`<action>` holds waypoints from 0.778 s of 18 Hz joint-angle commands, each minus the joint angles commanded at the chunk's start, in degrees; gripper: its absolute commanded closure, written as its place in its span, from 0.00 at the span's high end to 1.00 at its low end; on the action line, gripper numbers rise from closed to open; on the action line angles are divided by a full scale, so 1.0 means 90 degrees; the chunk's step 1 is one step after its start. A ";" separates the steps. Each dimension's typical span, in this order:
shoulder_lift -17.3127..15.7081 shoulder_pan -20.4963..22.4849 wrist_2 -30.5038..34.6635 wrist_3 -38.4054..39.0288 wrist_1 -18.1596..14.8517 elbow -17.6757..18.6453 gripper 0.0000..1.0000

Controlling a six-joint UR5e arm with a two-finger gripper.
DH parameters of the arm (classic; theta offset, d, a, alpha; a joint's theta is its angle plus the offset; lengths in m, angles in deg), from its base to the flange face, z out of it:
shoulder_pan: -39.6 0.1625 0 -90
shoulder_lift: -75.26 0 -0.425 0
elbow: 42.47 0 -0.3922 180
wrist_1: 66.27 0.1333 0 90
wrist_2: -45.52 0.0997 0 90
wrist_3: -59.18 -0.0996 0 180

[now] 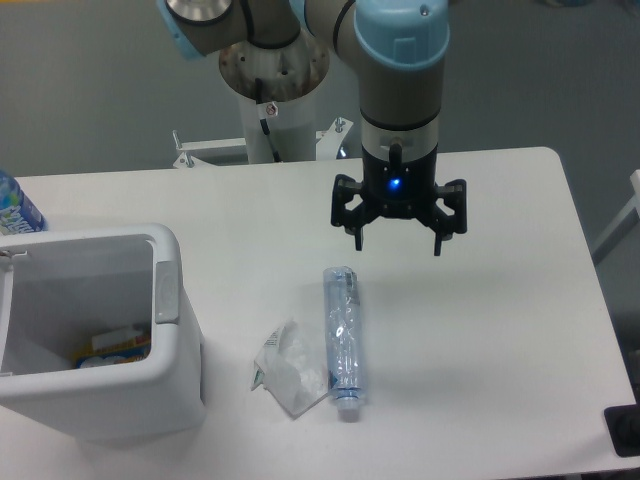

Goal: Place the trash in the trash can
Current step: 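Lower the open gripper over the crumpled clear plastic wrapper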

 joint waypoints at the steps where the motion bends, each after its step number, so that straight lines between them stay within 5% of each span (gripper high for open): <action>1: 0.0019 -0.0010 0.0000 0.0000 0.0029 0.0010 1.00; 9: 0.0448 -0.0312 -0.0049 0.0000 0.0478 0.0302 1.00; 11: 0.0673 -0.0439 -0.0020 0.0039 0.0799 0.0429 1.00; 14: 0.1180 -0.0692 -0.0068 0.1187 0.1394 0.0430 1.00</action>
